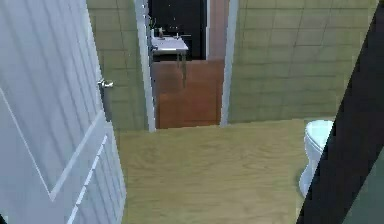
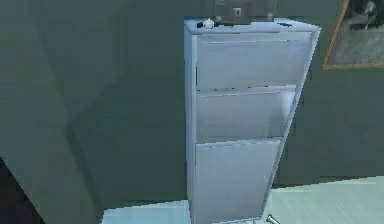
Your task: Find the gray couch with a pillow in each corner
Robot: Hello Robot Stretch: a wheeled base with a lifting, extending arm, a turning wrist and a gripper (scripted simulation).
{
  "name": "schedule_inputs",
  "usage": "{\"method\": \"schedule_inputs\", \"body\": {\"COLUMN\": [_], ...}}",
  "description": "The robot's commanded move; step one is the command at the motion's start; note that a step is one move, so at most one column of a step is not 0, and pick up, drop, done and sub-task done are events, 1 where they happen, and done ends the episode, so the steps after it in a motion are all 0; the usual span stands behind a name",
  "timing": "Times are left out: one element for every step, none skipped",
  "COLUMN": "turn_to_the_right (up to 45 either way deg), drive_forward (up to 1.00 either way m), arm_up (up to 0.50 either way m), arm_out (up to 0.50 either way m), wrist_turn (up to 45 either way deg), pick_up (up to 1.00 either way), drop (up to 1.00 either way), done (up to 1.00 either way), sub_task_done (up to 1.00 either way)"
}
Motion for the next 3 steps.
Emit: {"method": "schedule_inputs", "body": {"turn_to_the_right": [0.0, 0.0, 6.0], "drive_forward": [1.0, 1.0, 0.0], "arm_up": [0.0, 0.0, 0.0], "arm_out": [0.0, 0.0, 0.0], "wrist_turn": [0.0, 0.0, 0.0], "pick_up": [0.0, 0.0, 0.0], "drop": [0.0, 0.0, 0.0], "done": [0.0, 0.0, 0.0], "sub_task_done": [0.0, 0.0, 0.0]}}
